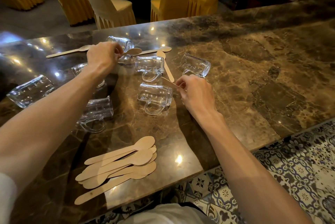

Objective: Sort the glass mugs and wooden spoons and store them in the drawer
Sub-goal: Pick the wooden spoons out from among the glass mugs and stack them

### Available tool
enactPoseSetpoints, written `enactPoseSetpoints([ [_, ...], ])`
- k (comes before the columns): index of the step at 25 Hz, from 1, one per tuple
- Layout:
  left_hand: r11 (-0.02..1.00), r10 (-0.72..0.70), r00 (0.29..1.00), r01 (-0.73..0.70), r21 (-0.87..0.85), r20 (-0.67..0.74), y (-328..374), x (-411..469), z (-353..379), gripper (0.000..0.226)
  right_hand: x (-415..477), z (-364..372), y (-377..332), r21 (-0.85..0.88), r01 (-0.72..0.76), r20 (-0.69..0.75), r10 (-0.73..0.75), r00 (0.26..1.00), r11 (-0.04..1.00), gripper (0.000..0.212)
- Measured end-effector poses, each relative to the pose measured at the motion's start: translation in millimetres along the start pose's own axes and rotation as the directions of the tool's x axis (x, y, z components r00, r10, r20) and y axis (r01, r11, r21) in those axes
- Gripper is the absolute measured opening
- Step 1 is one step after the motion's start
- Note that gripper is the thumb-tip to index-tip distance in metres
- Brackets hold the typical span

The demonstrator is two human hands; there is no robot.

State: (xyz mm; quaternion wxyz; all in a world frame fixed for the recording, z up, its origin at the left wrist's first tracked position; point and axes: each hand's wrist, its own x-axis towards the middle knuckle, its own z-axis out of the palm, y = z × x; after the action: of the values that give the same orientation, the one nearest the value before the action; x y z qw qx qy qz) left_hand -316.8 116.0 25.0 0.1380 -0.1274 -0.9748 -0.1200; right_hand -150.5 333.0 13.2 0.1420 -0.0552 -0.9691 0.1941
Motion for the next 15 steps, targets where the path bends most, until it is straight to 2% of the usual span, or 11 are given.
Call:
enactPoseSetpoints([
  [3,0.996,0.031,0.995,-0.039,-0.082,-0.096,3.0,0.0,-11.3,0.017,-0.7,-5.8,-5.7,0.023,0.029,-0.033,-0.028,0.999,0.999,0.012],
  [6,0.985,0.073,0.992,-0.088,-0.146,-0.107,5.0,-3.4,-22.7,0.019,-4.7,-12.1,-9.7,0.049,0.049,-0.045,-0.046,0.998,0.998,0.012],
  [10,0.963,0.082,0.995,-0.093,-0.253,-0.056,4.8,-15.3,-38.3,0.021,-12.5,-18.0,-22.2,0.061,0.09,-0.049,-0.087,0.995,0.994,0.011],
  [15,0.947,0.163,0.982,-0.13,-0.294,0.092,4.6,-28.6,-64.6,0.026,-24.5,-26.8,-38.5,0.089,0.164,-0.025,-0.163,0.986,0.982,0.013],
])
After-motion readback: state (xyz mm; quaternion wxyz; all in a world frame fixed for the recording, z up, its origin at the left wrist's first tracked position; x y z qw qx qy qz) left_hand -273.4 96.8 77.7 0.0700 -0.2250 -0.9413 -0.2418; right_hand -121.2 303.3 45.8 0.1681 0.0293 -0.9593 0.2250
